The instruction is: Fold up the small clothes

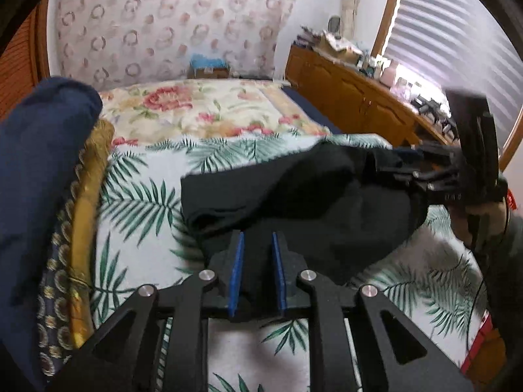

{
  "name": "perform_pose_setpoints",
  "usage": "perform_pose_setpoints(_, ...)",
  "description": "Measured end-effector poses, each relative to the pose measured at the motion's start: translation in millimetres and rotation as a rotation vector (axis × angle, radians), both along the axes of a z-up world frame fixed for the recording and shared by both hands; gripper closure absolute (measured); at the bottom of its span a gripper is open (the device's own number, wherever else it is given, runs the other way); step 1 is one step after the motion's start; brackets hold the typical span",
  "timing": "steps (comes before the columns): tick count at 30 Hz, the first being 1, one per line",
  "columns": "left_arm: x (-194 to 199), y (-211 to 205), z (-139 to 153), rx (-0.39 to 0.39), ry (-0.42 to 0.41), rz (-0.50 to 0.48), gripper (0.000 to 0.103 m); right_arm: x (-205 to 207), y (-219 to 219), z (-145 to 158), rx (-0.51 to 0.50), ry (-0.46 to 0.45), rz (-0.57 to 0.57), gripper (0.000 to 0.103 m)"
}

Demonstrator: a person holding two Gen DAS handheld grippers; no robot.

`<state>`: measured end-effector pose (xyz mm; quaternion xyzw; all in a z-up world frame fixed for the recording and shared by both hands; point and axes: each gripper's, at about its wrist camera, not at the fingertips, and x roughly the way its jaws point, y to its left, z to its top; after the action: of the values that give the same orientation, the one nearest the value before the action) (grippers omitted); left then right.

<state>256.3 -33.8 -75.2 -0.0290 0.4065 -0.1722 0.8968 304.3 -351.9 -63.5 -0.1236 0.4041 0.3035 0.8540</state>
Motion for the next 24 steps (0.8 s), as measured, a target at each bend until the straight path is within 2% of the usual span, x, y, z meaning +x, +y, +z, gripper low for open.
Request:
perform_pose_setpoints(5, 13, -2, -8, 0.016, 0.024, 0.004, 0.088, 16, 18, -15, -0.055, 0.017, 0.049, 0.038)
perform_pose_setpoints(6, 17, -3, -8, 0.017, 0.025, 0.010, 0.088, 21, 19, -16, -0.059, 0.016, 0.055, 0.043)
perform_pose_setpoints(7, 23, -3, -8, 0.018, 0.027, 0.016, 0.088, 24, 19, -17, -0.056, 0.017, 0.060, 0.054)
perform_pose_setpoints(9, 35, -3, -9, 0.019, 0.031, 0.030, 0.088, 35, 15, -17, -0.036, 0.027, 0.050, 0.066)
perform_pose_setpoints(10, 42, -4, -9, 0.019, 0.032, 0.036, 0.088, 40, 13, -16, -0.026, 0.027, 0.038, 0.076)
perform_pose_setpoints(13, 63, -3, -9, 0.033, 0.014, 0.067, 0.088, 60, -1, -11, 0.004, 0.012, -0.029, 0.087)
perform_pose_setpoints(18, 88, 6, -8, 0.050, -0.027, 0.154, 0.088, 81, -30, 4, 0.049, -0.044, -0.199, 0.092)
perform_pose_setpoints(21, 94, 10, -10, 0.039, -0.014, 0.150, 0.087, 86, -43, 11, 0.086, -0.032, -0.212, 0.092)
perform_pose_setpoints(22, 95, 11, -11, 0.038, -0.008, 0.144, 0.086, 85, -46, 12, 0.092, -0.029, -0.210, 0.091)
perform_pose_setpoints(24, 93, 10, -14, 0.044, 0.010, 0.125, 0.082, 78, -46, 16, 0.099, -0.023, -0.198, 0.078)
